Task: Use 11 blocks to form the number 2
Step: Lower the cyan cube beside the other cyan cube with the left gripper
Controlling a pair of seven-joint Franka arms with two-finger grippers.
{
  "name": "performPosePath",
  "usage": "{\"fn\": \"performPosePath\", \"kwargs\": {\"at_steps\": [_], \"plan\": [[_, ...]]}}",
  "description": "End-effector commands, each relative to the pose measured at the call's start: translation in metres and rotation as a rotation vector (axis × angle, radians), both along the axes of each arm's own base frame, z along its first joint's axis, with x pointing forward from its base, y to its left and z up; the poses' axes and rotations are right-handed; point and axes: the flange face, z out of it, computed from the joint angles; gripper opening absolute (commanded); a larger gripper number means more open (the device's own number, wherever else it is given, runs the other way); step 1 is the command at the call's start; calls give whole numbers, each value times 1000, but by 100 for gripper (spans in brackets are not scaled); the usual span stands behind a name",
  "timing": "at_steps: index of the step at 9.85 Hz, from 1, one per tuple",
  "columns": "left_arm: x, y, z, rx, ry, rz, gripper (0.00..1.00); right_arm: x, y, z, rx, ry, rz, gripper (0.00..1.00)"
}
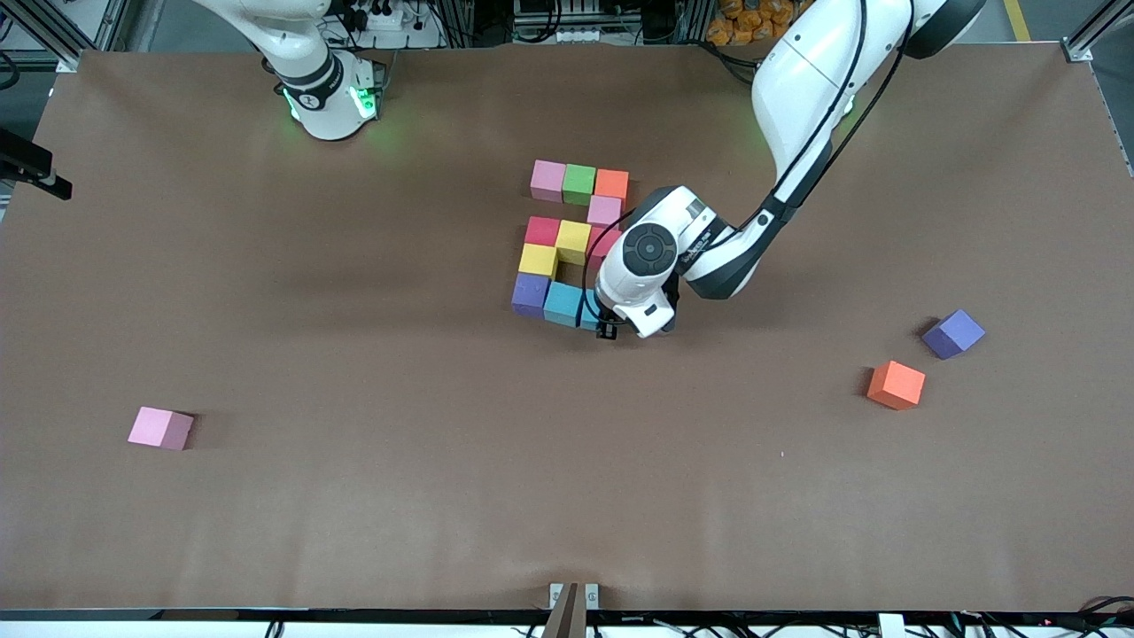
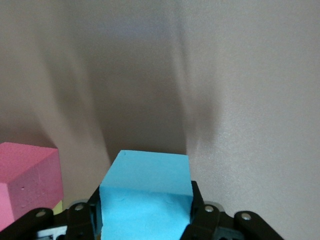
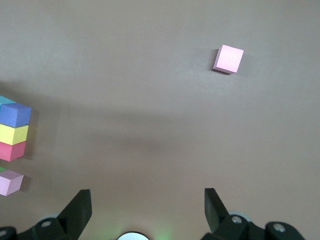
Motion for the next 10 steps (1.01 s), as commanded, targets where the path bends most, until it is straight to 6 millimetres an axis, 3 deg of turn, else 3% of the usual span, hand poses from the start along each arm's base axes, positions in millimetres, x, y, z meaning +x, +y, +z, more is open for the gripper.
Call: {"fn": "performPosePath", "kwargs": {"at_steps": [1,10], "plan": [[0,-7,1,20,-13,-10,100,3,2,3,11,-6,-8,100],[3,-8,11,15,-25,-5,100,3,3,2,11,-4,-7,100]]}}
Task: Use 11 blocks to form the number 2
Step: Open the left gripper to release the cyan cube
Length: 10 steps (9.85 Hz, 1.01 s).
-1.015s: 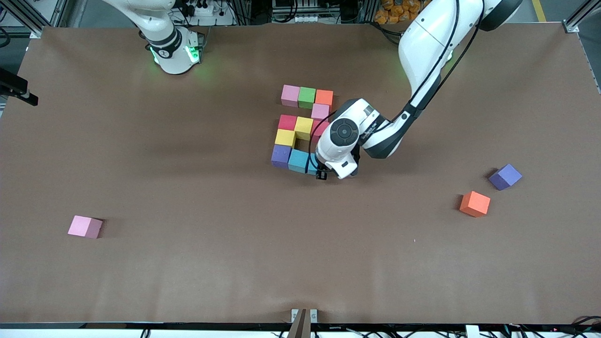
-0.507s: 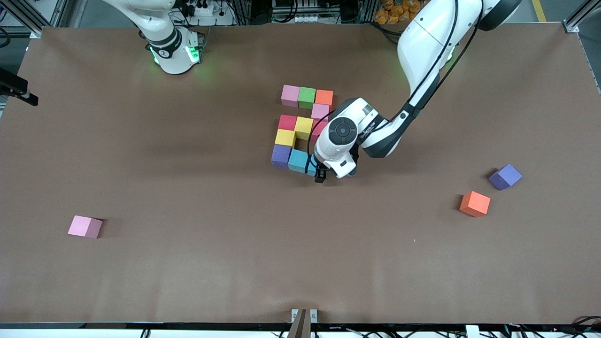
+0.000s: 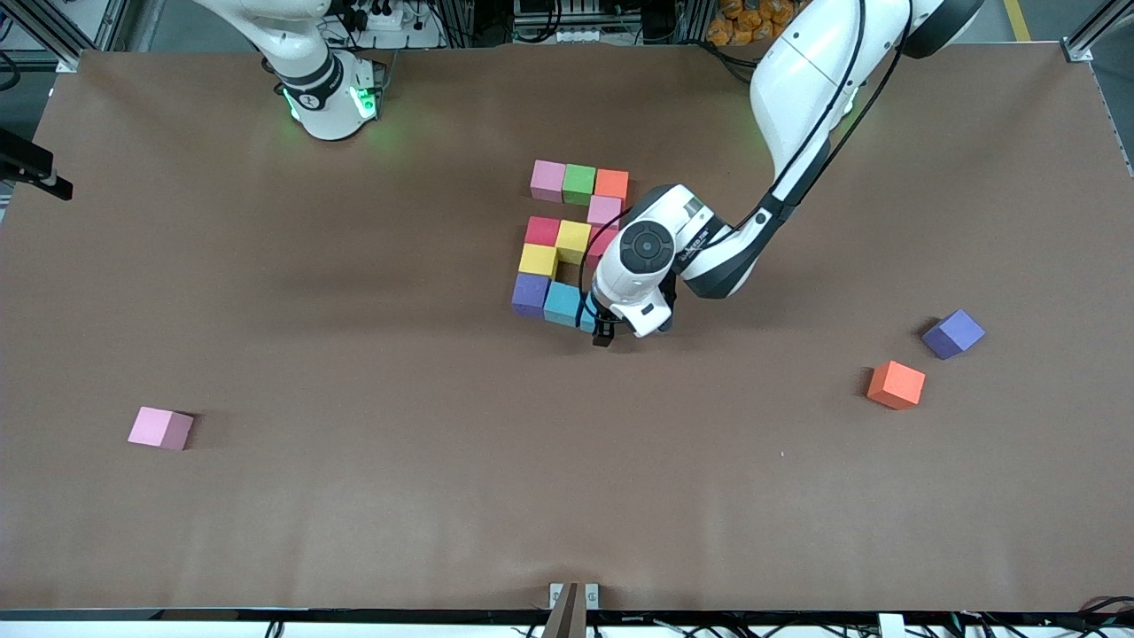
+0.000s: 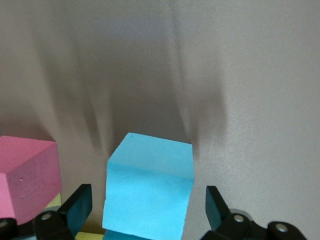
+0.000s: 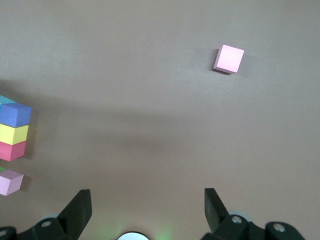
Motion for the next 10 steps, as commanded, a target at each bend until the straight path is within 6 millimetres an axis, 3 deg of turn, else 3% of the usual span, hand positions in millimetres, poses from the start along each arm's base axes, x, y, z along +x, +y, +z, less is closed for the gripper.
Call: {"fn": "performPosePath", "kwargs": {"at_steps": [1,5,10], "plan": [[2,-1,8,24,-17,0,100,3,3,3,11,-5,-6,100],[-4,-1,6,47,7,-13,100,3,4,3,11,-5,-4,100],[-8,-3,27,67,9,-31,100,4,4,2,11,-4,-5,100]]}}
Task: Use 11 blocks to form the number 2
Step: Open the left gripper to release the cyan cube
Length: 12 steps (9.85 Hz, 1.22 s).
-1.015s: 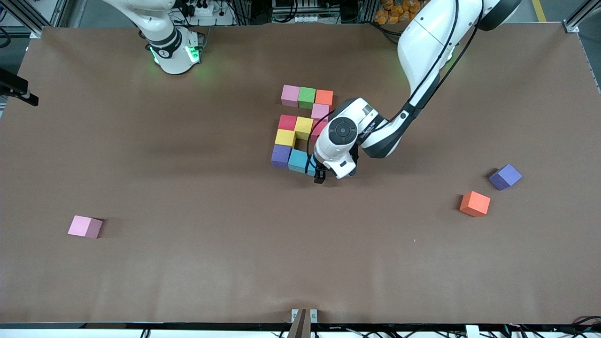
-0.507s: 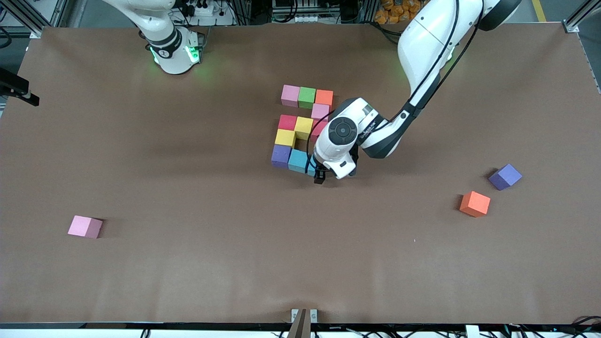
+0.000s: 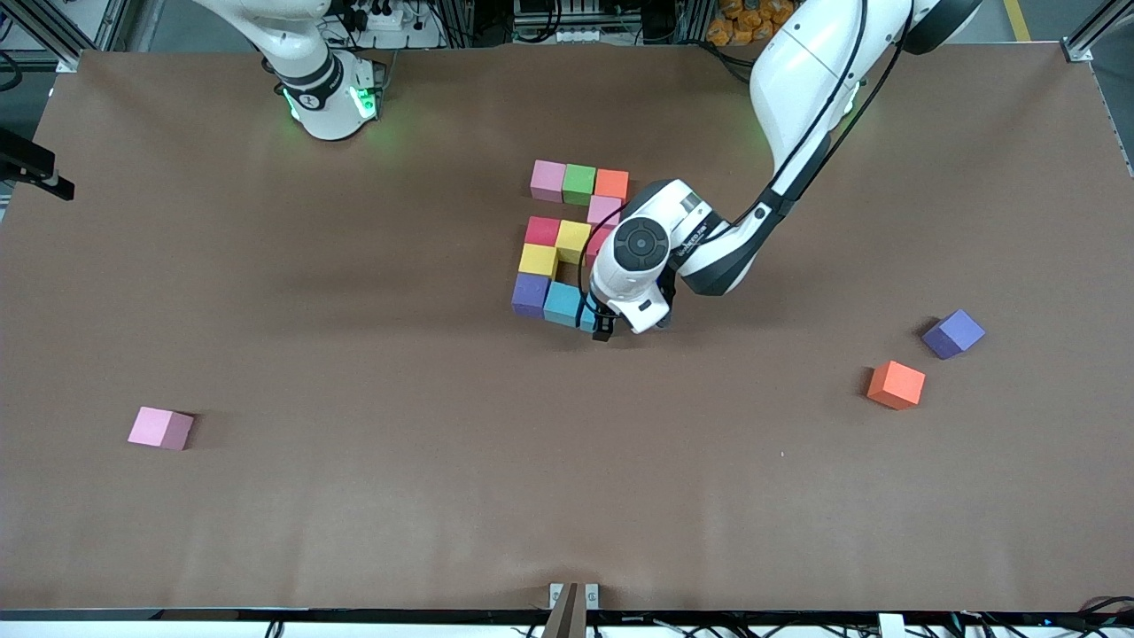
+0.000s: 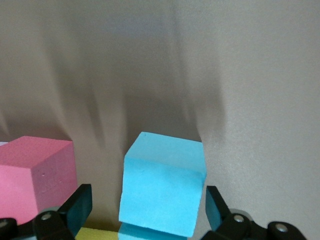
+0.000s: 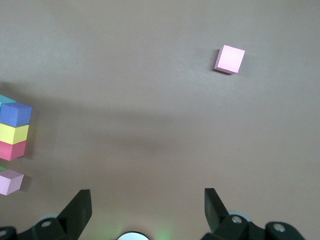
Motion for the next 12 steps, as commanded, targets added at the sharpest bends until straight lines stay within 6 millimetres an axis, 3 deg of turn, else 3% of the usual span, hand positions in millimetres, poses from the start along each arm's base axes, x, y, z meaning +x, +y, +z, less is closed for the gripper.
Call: {"fn": "performPosePath", "kwargs": {"at_steps": [1,3,5,8,10,12], "plan": [[-3,-1,20,33,-23,-11,100,3,2,1,12,-3,-8,100],[1,2,36,27,-43,-16,100,3,2,2,11,-4,-8,100],[3,7,68,29,-73,-117,100,3,2,2,11,-4,-8,100],[20,33,117,29,-132,-311,100,3,2,2,11,-4,-8,100],[44,70,155,45,-206,-442,100,3,2,2,10,-4,-8,100],[66,122,198,81,-240,-606,100,6,13,2,-5,0,-64,100]]}}
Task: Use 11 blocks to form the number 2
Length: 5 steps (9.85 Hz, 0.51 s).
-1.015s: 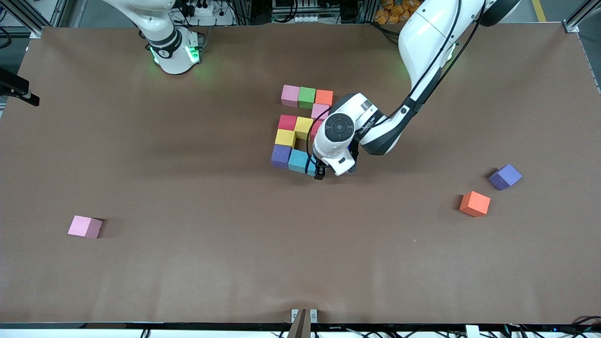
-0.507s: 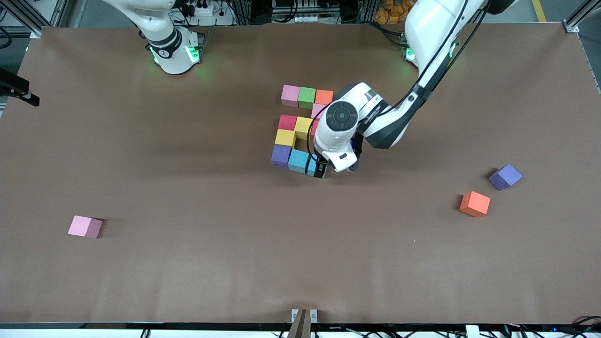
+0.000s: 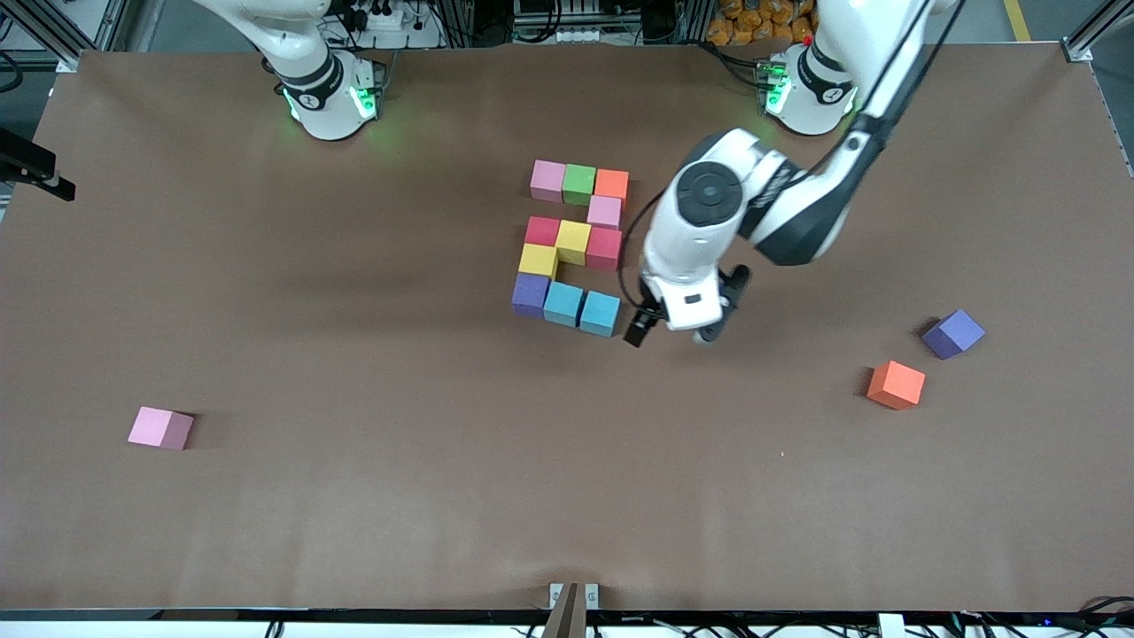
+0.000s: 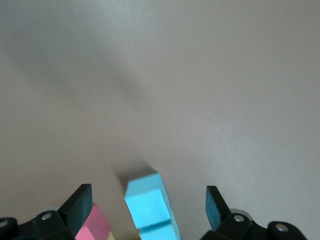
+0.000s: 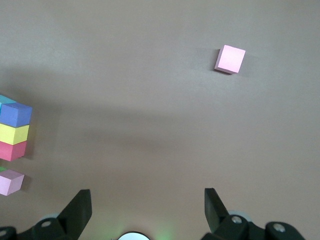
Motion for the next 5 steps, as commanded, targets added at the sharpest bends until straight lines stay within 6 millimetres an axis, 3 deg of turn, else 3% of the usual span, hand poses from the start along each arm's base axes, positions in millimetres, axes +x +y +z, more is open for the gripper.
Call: {"fn": "performPosePath", "kwargs": {"at_steps": [1,3,5], "plan": [[18,66,52,57,-48,-143,100,11,24,-1,-13,-12,-60,100],[27,126,88,101,-38,-241,100,20,42,-11,-42,6,-73,100],[25,181,120,139,-5,-343,100,21,45,-9,-63,0,-83,100]]}}
